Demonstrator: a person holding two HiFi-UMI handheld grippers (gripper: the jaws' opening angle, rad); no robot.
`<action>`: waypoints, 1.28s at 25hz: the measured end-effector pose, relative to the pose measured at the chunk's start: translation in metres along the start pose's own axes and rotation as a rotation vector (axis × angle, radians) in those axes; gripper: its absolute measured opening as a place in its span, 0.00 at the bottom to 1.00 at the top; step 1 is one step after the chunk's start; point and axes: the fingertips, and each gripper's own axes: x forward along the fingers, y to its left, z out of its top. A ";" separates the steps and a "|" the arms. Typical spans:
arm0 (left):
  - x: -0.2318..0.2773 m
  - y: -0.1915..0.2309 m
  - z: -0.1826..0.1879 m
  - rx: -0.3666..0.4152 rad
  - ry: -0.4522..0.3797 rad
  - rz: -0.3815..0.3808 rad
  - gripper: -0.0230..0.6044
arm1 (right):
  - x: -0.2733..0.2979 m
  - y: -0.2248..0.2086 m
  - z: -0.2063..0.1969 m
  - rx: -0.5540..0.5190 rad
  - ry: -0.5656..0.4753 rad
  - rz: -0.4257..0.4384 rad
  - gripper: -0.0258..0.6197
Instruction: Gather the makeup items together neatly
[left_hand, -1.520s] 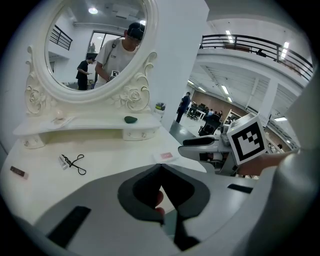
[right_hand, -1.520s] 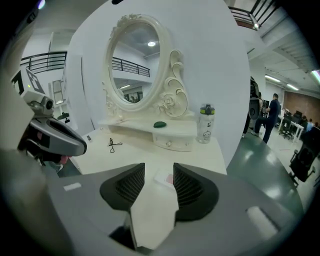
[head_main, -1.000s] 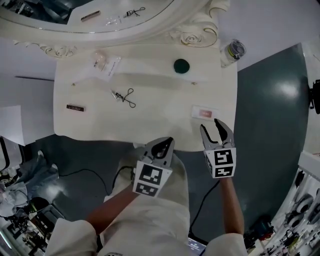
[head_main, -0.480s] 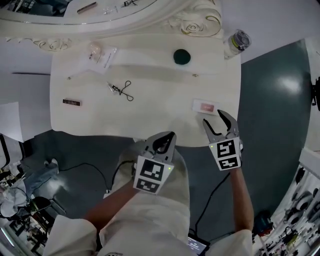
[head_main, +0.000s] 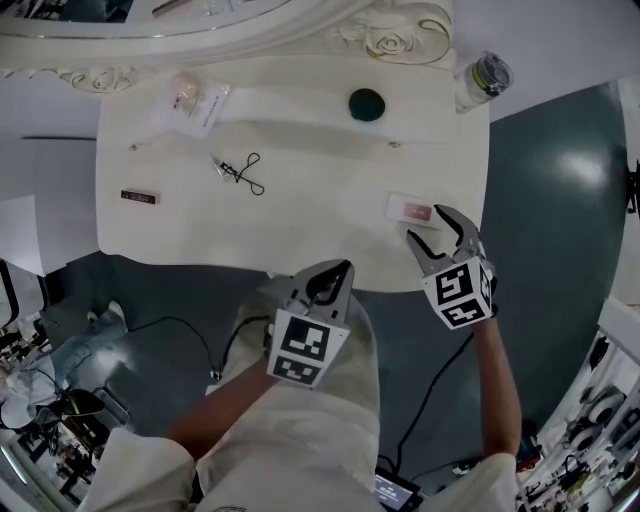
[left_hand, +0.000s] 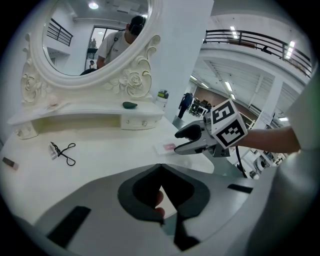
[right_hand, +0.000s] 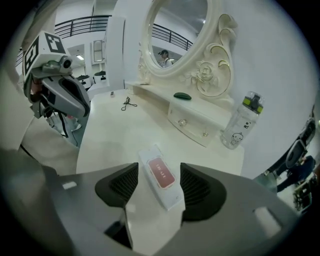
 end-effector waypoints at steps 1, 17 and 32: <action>0.001 0.000 0.000 0.001 0.001 0.001 0.04 | 0.001 0.000 0.000 -0.011 0.005 0.007 0.40; 0.009 0.005 0.000 -0.006 0.008 0.014 0.04 | 0.021 -0.002 -0.011 -0.164 0.043 0.114 0.43; 0.009 0.005 -0.004 -0.033 -0.007 0.027 0.04 | 0.030 -0.003 -0.021 -0.250 0.077 0.242 0.42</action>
